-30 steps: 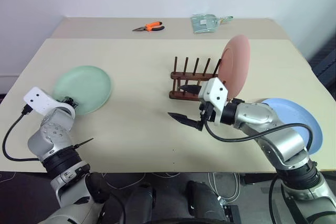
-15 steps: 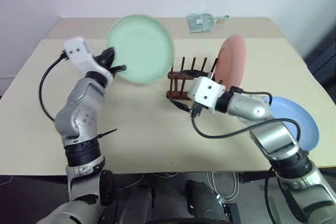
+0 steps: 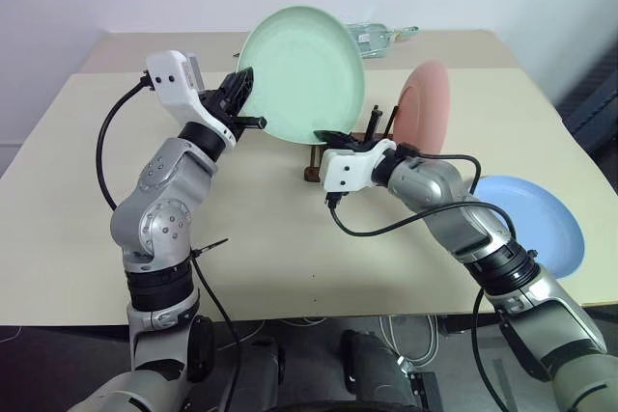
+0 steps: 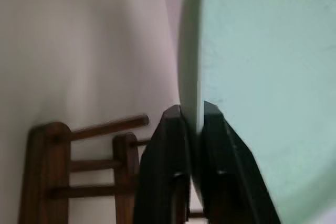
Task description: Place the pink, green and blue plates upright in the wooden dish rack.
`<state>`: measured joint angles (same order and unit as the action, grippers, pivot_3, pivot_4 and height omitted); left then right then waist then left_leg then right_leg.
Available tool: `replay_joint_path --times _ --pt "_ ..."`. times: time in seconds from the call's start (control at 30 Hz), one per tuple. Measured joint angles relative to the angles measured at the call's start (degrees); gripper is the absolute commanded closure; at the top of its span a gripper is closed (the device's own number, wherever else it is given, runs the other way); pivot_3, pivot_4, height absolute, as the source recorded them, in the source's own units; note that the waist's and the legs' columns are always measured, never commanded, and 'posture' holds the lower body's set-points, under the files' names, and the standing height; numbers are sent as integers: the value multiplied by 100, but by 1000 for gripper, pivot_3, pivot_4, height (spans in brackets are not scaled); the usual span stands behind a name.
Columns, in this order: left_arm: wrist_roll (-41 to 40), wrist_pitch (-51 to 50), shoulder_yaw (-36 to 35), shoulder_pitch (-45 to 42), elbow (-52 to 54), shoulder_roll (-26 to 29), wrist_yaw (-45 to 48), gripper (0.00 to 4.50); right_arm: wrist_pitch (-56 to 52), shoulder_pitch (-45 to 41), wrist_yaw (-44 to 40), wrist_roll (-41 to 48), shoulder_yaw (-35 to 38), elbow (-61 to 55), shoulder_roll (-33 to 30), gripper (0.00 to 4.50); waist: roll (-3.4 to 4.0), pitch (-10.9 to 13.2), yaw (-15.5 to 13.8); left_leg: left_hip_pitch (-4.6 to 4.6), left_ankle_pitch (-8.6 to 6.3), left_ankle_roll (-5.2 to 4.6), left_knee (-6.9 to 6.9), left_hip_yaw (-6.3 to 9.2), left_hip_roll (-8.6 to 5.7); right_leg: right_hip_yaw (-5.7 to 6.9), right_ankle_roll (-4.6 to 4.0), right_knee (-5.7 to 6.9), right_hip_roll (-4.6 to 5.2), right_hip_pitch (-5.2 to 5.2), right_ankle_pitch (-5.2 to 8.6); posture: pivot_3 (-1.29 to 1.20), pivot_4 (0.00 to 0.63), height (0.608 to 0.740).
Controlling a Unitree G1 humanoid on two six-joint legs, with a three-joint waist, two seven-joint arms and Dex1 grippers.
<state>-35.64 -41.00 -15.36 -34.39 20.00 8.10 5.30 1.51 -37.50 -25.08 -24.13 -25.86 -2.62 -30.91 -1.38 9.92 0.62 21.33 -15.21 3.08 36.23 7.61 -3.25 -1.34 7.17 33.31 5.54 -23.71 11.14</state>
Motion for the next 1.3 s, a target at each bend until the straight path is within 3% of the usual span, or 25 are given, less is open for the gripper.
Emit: replay_joint_path --times 0.1,0.2,0.3,0.37,0.6,0.8,1.3 --pt "-84 190 -341 -165 -146 -41 -265 1385 -75 222 81 266 441 -59 193 4500 0 0 -5 -1 0 0 1 2 -1 0 0 0 0 2 0 0 150 740" --pt "80 707 -745 -317 -570 96 -538 1385 -358 515 54 838 1029 -507 452 4500 0 0 10 -5 0 0 -7 2 3 0 -1 0 -4 0 0 0 150 740" --pt "799 1414 -645 83 -1044 855 -208 1385 -1163 1116 -197 2175 1791 -1414 835 4500 4 -1 34 -9 0 0 -15 0 8 -6 -2 2 -10 -2 0 0 150 740" --pt "1061 1688 -524 429 -1185 1069 111 1385 -1788 1330 -299 2973 2241 -1763 994 4500 6 0 17 -4 0 -1 -7 0 6 -6 -3 0 -10 0 0 0 150 740" --pt "1108 1744 825 1514 -886 1504 1946 1385 -3651 1326 95 5258 3500 -2387 1440 4500 9 3 8 -4 -2 -4 -9 3 6 -5 -25 1 -7 1 9 0 150 740" --pt "685 1144 1538 2169 -129 1802 2961 1385 -4199 1257 519 5970 3890 -2418 1473 4500 29 11 40 -3 -2 -4 -13 -3 11 -6 -26 15 -8 -14 9 0 150 740" --pt "698 1024 1630 2288 -61 1871 3031 1385 -4335 1168 595 6316 3623 -2377 1276 4500 29 11 20 -2 -2 -5 -10 -3 10 -6 -26 12 -8 -12 10 0 150 740"
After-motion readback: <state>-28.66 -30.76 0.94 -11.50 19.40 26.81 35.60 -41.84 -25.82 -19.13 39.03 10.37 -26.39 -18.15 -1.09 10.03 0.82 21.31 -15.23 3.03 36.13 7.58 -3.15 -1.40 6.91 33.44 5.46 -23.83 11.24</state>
